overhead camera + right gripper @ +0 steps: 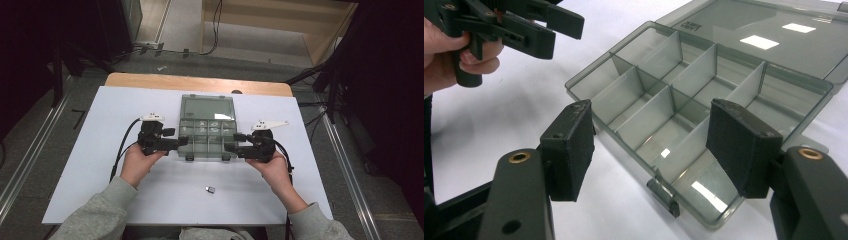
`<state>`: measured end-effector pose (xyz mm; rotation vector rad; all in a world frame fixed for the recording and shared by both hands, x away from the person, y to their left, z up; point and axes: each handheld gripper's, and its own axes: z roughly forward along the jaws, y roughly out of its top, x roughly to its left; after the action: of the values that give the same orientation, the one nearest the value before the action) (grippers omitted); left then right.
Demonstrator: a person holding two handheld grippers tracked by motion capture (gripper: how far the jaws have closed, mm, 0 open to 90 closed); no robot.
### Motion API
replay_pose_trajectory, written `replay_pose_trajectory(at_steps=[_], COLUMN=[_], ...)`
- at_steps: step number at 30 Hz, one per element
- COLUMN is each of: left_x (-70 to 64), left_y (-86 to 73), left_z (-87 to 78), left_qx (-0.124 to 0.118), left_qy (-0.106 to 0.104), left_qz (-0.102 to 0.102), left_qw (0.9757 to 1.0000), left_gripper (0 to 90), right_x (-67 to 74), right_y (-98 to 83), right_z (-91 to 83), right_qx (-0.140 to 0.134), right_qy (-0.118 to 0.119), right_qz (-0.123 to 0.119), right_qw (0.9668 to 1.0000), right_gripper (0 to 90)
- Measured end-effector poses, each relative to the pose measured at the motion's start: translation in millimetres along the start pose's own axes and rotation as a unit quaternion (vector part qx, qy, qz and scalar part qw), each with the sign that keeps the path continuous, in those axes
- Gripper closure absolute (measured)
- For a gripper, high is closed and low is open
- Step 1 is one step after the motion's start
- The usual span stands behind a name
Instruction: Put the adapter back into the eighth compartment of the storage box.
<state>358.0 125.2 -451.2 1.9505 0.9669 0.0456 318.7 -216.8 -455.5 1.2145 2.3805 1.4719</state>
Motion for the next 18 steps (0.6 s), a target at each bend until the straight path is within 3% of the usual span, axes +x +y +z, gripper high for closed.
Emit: replay_pose_trajectory(at_steps=[18], left_x=[-8.5], left_y=[-12.4], left_z=[-11.4], left_qx=[0.013], left_qy=[-0.033], left_qz=[0.021], left_qw=[0.9992], left_gripper=[26.9], right_x=[12.3], right_y=[-19.3], right_z=[-13.7], right_qx=[0.007], right_qy=[0.008], right_qz=[-0.005], right_qw=[0.9999], right_gripper=[33.6])
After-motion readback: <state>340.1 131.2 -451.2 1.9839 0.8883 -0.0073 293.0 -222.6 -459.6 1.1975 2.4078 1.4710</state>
